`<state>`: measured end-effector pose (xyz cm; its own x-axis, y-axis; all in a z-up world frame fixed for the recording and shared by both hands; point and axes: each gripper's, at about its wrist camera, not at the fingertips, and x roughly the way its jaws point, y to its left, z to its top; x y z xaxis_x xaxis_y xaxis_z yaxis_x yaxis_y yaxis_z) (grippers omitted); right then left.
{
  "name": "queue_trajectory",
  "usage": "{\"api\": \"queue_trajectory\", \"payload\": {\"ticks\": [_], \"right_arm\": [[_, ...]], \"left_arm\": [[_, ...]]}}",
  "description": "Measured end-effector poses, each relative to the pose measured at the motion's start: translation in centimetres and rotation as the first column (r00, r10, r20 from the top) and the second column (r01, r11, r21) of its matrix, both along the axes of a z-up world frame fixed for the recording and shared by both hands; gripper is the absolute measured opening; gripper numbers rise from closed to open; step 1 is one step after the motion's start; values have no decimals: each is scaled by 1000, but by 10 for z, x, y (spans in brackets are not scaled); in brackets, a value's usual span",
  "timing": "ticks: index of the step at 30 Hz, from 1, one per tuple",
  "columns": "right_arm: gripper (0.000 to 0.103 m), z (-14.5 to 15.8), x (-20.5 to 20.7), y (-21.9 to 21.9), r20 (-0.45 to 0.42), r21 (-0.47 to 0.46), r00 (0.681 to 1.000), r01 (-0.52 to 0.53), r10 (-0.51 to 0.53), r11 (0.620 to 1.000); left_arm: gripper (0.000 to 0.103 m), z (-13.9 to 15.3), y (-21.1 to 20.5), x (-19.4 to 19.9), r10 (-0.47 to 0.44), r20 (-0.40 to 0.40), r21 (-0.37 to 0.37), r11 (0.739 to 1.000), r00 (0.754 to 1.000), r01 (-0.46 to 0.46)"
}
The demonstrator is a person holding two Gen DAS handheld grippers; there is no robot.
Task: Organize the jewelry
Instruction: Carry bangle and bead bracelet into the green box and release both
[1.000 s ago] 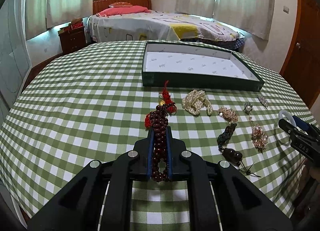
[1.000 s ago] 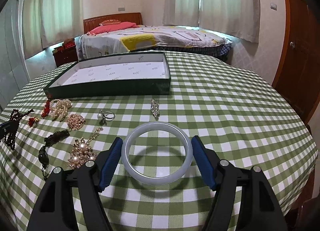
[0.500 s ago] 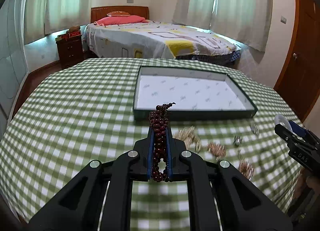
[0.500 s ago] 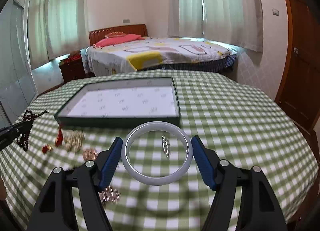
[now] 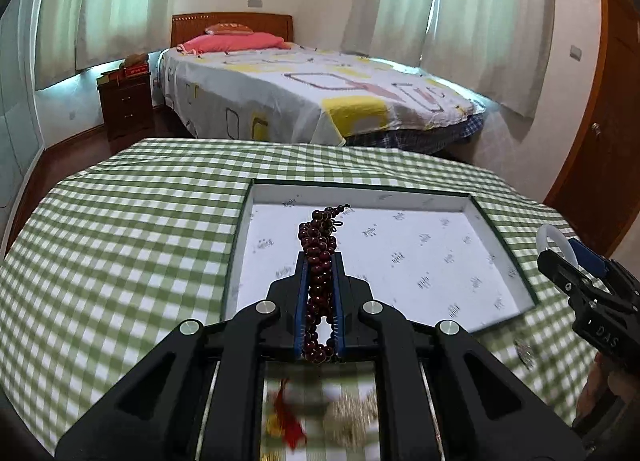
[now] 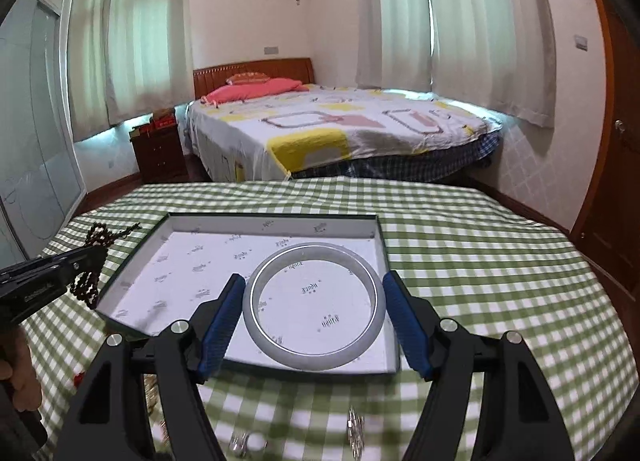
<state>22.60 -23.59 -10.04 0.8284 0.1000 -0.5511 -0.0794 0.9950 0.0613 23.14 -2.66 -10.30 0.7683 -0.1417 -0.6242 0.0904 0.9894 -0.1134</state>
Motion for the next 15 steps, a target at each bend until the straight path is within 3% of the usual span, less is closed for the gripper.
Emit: {"api": "queue_trajectory", "payload": {"ticks": [6, 15], "right_arm": [[69, -27, 33, 0, -88, 14, 996, -20, 21, 1000], [69, -59, 55, 2, -223, -23, 974, -41, 35, 999]], "left_arm": [[11, -35, -8, 40, -3, -92, 3, 1000, 996, 3], [11, -66, -12, 56, -12, -188, 30, 999, 982, 18]]}}
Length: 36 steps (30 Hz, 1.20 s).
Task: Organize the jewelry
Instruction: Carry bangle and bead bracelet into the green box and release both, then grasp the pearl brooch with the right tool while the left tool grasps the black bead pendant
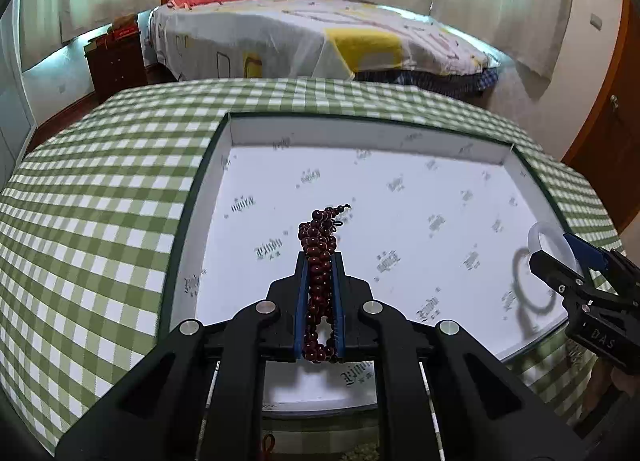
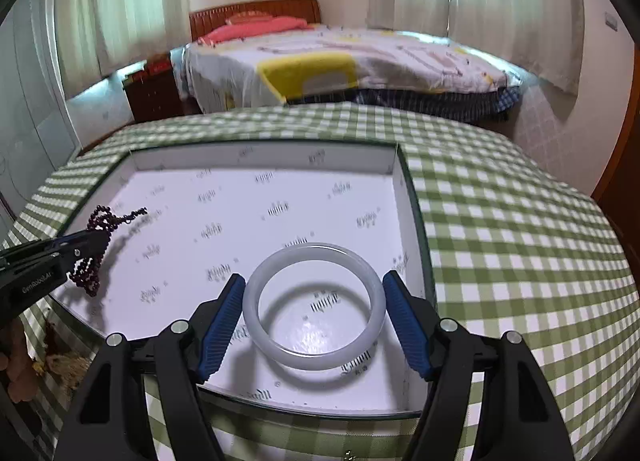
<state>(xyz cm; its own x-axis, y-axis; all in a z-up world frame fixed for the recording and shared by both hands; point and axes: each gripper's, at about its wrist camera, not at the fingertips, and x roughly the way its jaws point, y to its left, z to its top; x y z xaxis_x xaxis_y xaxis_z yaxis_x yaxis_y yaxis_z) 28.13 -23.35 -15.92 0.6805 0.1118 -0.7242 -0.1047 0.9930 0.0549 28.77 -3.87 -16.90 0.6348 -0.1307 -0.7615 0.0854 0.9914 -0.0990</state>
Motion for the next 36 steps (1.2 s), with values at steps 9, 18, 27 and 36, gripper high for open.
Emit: {"api": "queue_trajectory", "payload": {"ticks": [9, 18, 27, 36], "right_arm": [[69, -11, 4, 4, -44, -35, 999, -27, 25, 999], [73, -12, 8, 4, -51, -44, 997, -52, 50, 998], [73, 3, -7, -1, -13, 1, 999, -37, 37, 999], [73, 30, -54, 1, 57, 36, 998, -4, 2, 999]], "left_arm": [[14, -11, -1, 5, -8, -30, 2, 1000, 1000, 8], [33, -12, -11, 7, -44, -8, 29, 999, 999, 44], [58, -6, -7, -2, -38, 2, -13, 999, 999, 38], [64, 28, 6, -48, -8, 96, -31, 999, 995, 11]]}}
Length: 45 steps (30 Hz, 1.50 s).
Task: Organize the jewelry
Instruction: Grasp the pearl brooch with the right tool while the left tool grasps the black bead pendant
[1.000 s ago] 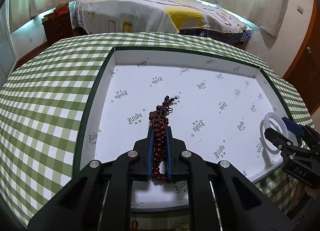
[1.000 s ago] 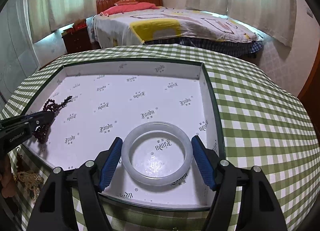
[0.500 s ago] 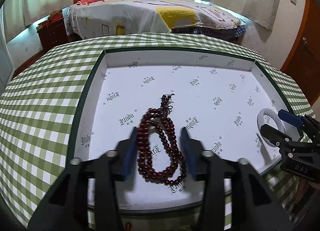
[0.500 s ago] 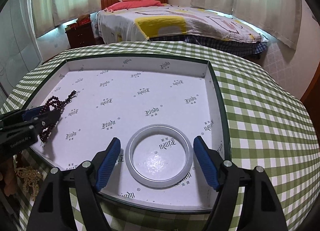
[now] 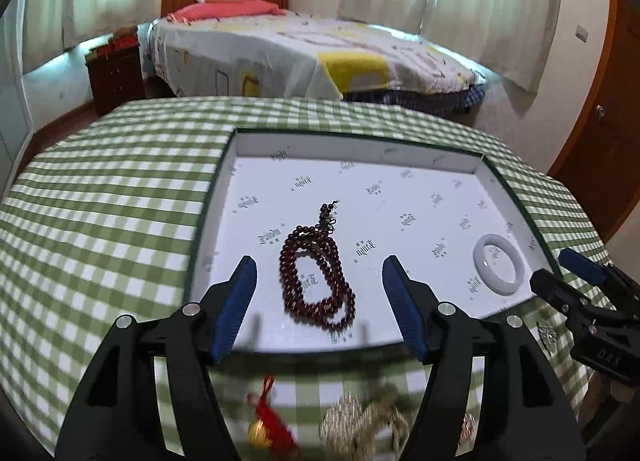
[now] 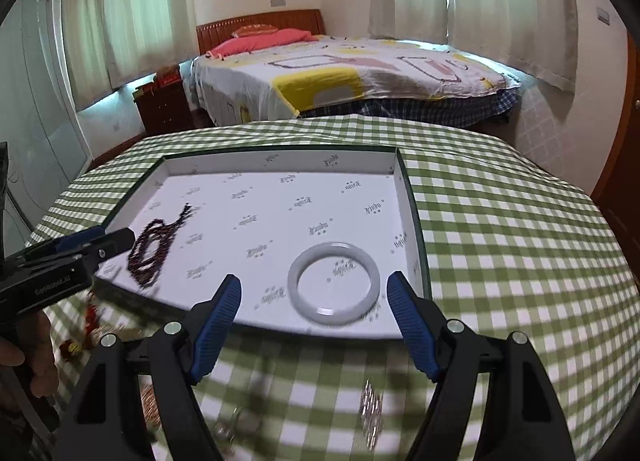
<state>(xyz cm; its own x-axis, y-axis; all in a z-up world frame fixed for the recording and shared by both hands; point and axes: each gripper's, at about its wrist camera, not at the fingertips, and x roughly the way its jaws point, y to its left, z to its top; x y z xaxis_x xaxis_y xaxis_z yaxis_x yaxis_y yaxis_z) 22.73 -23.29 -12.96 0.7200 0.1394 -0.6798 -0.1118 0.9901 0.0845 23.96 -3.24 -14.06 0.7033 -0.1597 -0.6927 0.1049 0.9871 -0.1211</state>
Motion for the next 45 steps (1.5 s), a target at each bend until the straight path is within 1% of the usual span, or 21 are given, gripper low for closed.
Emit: {"api": "queue_trajectory", "payload": {"ticks": [5, 8, 12, 18, 22, 25, 31, 38, 40, 41, 42, 43, 45], "right_arm": [[73, 5, -37, 4, 39, -16, 999, 12, -12, 1000], [73, 4, -59, 6, 49, -23, 999, 9, -8, 1000], [73, -4, -85, 9, 35, -16, 999, -3, 4, 1000], [73, -21, -108, 18, 6, -9, 999, -41, 42, 999], [73, -34, -120, 27, -17, -7, 997, -74, 74, 997], [73, -38, -123, 34, -26, -10, 995, -94, 94, 996], [73, -43, -125, 41, -37, -21, 995, -98, 98, 995], [73, -51, -123, 48, -65, -48, 992, -107, 104, 993], [70, -51, -124, 47, -65, -58, 993, -107, 103, 993], [65, -51, -125, 47, -63, -59, 993, -107, 103, 992], [58, -51, -125, 47, -62, -58, 993, -107, 103, 993], [55, -51, -126, 45, -60, -54, 993, -107, 104, 993], [45, -50, -127, 43, -58, -45, 993, -109, 107, 993]], "left_arm": [[64, 13, 5, -44, 18, 64, 6, 1000, 998, -19], [64, 15, 6, -65, 24, 83, 18, 1000, 996, -26], [64, 12, 11, -93, 36, 73, 18, 999, 997, -37], [64, 3, 21, -127, 52, 59, 29, 998, 997, -54], [64, -3, 26, -141, 61, 41, 29, 998, 997, -62], [64, -8, 31, -147, 70, 28, 27, 997, 997, -70], [64, -11, 33, -156, 75, 19, 23, 997, 997, -76], [64, -12, 29, -157, 63, 11, 22, 998, 998, -63], [64, -13, 27, -157, 59, 7, 22, 998, 998, -59], [64, -13, 26, -157, 57, 5, 22, 998, 998, -57], [64, -14, 25, -157, 54, 4, 22, 998, 999, -54], [64, -14, 24, -157, 53, 3, 24, 998, 999, -53], [64, -14, 23, -157, 51, 3, 23, 998, 999, -51]]}}
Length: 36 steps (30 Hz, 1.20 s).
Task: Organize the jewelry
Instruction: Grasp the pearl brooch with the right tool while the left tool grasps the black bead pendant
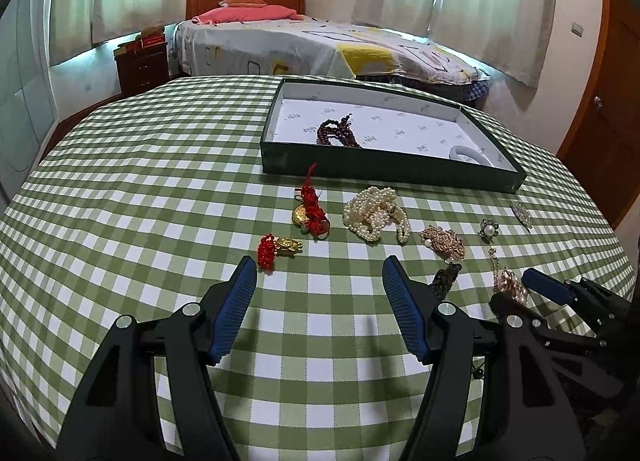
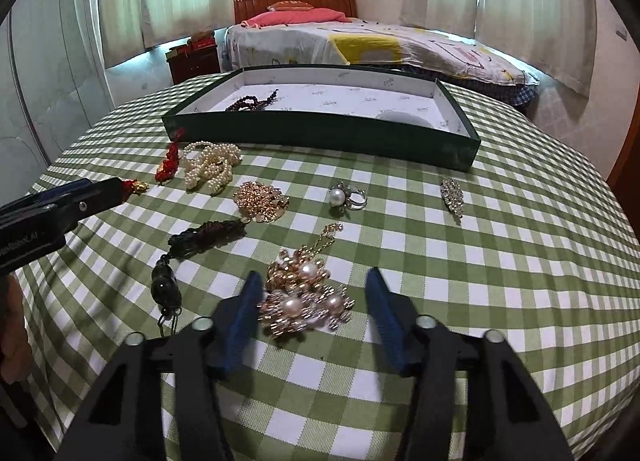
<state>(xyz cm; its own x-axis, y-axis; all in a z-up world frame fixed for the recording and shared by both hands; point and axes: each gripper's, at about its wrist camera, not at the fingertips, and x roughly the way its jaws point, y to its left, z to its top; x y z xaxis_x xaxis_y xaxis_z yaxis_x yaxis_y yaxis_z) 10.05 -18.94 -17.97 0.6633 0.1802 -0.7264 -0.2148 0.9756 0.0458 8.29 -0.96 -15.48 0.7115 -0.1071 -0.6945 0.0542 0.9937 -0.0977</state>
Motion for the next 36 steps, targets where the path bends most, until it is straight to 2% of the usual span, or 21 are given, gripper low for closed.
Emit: {"api": "queue_trajectory", "payload": {"ticks": [2, 5, 8, 21, 31, 34, 36], "right_arm": [[37, 1, -1, -2, 1, 8, 1000, 0, 0, 1000], [34, 2, -2, -7, 0, 26, 1000, 5, -5, 1000], [25, 6, -3, -8, 13, 27, 1000, 7, -7, 1000], [25, 14, -11, -27, 37, 38, 998, 47, -48, 998], [25, 17, -19, -48, 55, 76, 995, 84, -88, 994], [25, 17, -19, -49, 55, 83, 994, 87, -92, 993], [25, 17, -18, -49, 55, 84, 994, 85, -90, 993]], "left_arm": [[64, 0, -1, 0, -1, -2, -1, 1000, 1000, 1], [64, -1, -2, 0, -4, -5, -3, 1000, 1000, 4], [64, -1, -4, -1, -11, -7, -7, 1000, 1000, 11], [64, -3, -25, -5, -64, -27, -7, 998, 998, 64], [63, -9, -63, -13, -137, -48, 37, 990, 989, 139], [58, -15, -70, -13, -156, -67, 43, 986, 986, 159], [51, -21, -71, -12, -161, -90, 46, 985, 983, 166]]}}
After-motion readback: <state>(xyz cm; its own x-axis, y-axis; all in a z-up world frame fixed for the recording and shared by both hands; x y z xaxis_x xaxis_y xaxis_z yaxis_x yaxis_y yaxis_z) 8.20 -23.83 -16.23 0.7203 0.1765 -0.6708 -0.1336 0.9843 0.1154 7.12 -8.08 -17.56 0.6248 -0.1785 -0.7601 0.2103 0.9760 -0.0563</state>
